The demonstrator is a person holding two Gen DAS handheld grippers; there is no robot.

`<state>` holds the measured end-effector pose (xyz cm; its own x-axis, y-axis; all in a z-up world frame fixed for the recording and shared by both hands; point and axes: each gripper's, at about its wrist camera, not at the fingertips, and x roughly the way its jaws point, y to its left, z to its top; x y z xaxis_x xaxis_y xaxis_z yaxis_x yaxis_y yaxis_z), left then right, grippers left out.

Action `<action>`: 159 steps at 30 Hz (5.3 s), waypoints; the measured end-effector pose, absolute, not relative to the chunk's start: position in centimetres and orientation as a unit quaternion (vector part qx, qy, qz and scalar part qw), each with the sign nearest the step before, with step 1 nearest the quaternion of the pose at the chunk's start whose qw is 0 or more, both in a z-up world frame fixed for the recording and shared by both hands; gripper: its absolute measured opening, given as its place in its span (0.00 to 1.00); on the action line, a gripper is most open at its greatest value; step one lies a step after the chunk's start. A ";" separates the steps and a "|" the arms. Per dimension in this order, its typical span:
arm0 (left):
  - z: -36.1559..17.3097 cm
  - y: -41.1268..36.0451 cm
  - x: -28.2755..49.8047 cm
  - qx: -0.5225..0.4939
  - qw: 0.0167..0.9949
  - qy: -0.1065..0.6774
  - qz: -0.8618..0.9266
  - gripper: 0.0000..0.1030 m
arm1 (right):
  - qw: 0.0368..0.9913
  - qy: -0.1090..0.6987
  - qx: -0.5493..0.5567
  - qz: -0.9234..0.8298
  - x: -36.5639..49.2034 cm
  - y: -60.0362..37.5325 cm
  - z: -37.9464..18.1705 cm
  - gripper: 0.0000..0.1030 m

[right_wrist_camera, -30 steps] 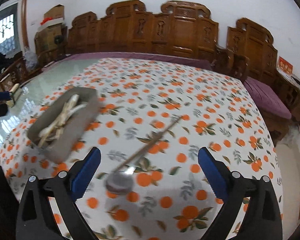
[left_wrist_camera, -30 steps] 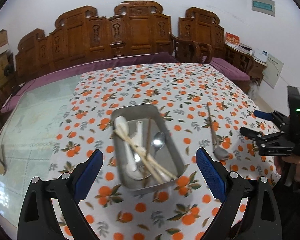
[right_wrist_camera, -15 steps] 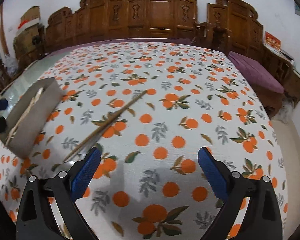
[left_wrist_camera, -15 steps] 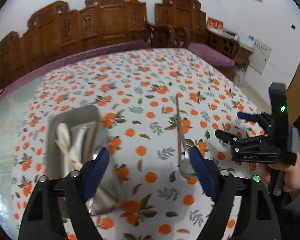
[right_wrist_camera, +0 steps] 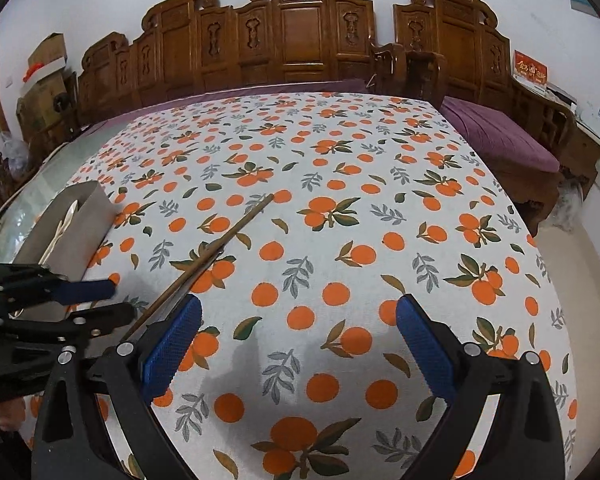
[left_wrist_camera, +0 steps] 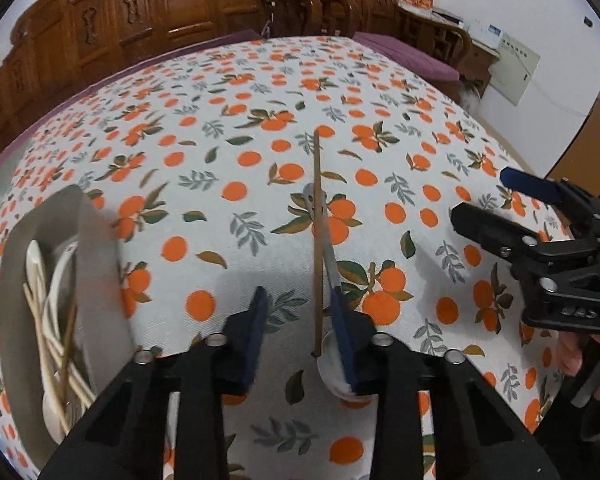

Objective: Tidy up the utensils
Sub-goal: 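Grasp the dark chopstick with the left gripper while the right gripper reaches toward the metal spoon, then grasp the metal spoon by its handle with the right gripper and lift it, then lower the dark chopstick into the tray and open the left gripper while the right gripper carries the spoon over, then lower the metal spoon into the tray and open the right gripper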

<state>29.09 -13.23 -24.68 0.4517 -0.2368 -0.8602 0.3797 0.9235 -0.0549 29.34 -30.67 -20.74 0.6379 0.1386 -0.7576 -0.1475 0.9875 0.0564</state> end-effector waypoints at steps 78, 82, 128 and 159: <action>-16.2 -2.5 20.8 0.017 0.904 0.380 -0.193 0.04 | 0.820 0.558 -0.087 0.097 30.6 -20.4 -24.1 0.06; -16.4 -1.2 21.0 0.014 0.905 0.386 -0.180 0.04 | 0.826 0.548 -0.081 0.105 30.3 -20.3 -23.2 0.06; -21.9 5.6 24.5 -0.016 0.874 0.478 -0.084 0.04 | 0.842 0.484 -0.081 0.222 28.9 -11.3 -16.1 0.07; -18.0 12.4 24.4 -0.053 0.908 0.416 0.001 0.65 | 0.830 0.485 -0.043 0.271 31.4 -3.9 -17.8 0.07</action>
